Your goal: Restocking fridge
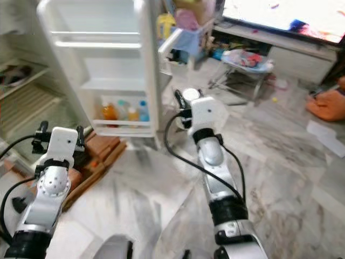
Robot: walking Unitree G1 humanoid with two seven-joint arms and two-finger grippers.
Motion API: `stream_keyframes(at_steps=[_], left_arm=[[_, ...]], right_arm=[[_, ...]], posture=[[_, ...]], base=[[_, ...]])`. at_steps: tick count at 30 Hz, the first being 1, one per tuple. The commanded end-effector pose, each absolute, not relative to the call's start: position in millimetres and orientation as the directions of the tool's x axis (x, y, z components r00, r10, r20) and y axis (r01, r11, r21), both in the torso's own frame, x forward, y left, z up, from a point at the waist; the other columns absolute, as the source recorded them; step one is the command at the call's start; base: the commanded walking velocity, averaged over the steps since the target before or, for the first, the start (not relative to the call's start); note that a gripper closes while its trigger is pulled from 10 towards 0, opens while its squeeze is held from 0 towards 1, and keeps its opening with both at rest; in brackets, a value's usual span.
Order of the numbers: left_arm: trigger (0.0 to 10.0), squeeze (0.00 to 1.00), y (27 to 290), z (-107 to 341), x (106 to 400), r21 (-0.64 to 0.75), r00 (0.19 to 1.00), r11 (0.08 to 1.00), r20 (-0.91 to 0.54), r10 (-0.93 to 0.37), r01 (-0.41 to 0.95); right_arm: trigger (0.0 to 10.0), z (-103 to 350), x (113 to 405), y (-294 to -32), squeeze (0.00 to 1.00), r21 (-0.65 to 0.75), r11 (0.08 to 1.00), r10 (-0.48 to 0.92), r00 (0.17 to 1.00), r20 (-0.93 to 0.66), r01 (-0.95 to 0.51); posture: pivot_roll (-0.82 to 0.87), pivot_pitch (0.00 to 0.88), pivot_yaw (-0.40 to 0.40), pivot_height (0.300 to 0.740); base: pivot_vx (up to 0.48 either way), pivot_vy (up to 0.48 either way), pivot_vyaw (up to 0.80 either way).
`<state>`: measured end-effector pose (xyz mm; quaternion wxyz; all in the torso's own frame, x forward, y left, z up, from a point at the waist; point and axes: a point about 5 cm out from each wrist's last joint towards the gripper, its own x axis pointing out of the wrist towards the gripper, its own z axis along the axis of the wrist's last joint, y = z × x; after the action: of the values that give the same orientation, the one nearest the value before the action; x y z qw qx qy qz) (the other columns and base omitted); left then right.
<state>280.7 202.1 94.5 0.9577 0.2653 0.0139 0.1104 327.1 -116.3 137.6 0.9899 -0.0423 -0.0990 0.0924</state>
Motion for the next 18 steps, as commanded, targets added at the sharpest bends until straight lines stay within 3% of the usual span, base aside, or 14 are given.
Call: stream_keyframes(at_steps=[1,3,12,18], left_arm=[[10.0,0.00,210.7,97.7,278.7,0.520,0.967,0.820,0.049,0.250,-0.238],[10.0,0.00,212.0,97.2,276.3,0.514,0.964,0.820,0.053,0.262,-0.251],[10.0,0.00,202.1,98.7,275.6,0.411,0.987,0.899,0.018,0.157,-0.151],[10.0,0.00,197.9,99.1,275.7,0.395,0.991,0.909,0.023,0.134,-0.132]], right_arm=[[10.0,149.7,328.9,-101.7,0.00,-0.096,0.972,0.232,0.943,0.238,-0.215],[10.0,148.2,328.7,-99.4,0.00,-0.092,0.972,0.233,0.944,0.233,-0.217],[10.0,152.7,332.9,-98.3,0.00,-0.073,0.974,0.225,0.942,0.249,-0.213],[10.0,160.5,334.9,-100.5,0.00,-0.120,0.978,0.199,0.937,0.286,-0.171]], posture=[[0.14,0.000,-0.039,0.740],[0.15,0.000,-0.047,0.740],[0.15,0.000,-0.054,0.740],[0.14,0.000,-0.057,0.740]], base=[[0.000,0.476,0.79],[0.000,0.238,0.68],[0.000,0.000,0.00],[0.310,0.000,0.00]])
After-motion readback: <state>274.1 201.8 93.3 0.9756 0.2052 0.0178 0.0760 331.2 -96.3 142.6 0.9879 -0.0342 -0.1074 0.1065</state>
